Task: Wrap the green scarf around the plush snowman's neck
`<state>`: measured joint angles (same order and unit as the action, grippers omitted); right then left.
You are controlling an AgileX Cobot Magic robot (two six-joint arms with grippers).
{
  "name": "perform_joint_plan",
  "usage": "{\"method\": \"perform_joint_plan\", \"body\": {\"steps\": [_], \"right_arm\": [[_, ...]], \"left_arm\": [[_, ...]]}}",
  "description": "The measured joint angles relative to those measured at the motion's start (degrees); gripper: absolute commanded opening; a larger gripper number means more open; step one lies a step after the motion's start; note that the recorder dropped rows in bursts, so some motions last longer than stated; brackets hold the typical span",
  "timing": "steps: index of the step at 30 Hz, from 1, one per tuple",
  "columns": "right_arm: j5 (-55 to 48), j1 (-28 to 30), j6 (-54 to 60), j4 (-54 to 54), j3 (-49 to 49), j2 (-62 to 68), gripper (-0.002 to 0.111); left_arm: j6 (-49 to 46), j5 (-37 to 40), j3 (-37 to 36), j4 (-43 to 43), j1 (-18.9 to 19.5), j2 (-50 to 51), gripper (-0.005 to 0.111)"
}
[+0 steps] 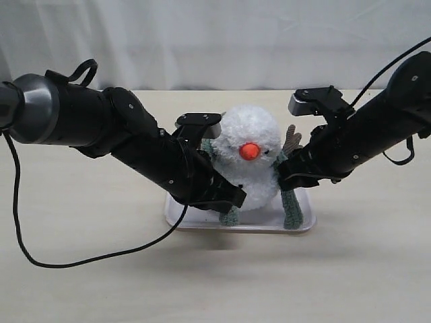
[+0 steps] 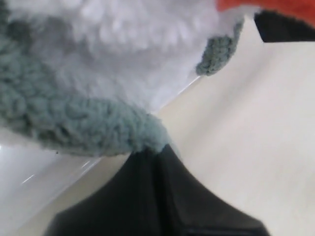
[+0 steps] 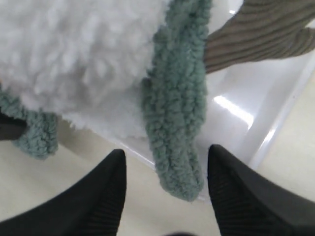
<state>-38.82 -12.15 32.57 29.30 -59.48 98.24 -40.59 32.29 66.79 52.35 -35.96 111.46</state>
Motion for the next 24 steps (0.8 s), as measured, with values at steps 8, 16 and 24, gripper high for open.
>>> {"method": "perform_joint_plan", "body": {"steps": [8, 16, 24], "right_arm": [[4.2, 0.0, 3.19, 0.65, 2.04, 5.03, 0.049], [5.96, 0.0, 10.43, 10.24, 2.27, 10.31, 0.022], [1.13, 0.0, 13.65, 12.97, 0.66, 9.89, 0.004]], "left_arm": [[-1.14, 0.79, 0.0, -0.11, 0.0, 0.0, 0.0], [-1.58, 0.79, 0.0, -0.11, 0.0, 0.0, 0.0], [-2.27, 0.57, 0.0, -0.55, 0.0, 0.0, 0.0]]}}
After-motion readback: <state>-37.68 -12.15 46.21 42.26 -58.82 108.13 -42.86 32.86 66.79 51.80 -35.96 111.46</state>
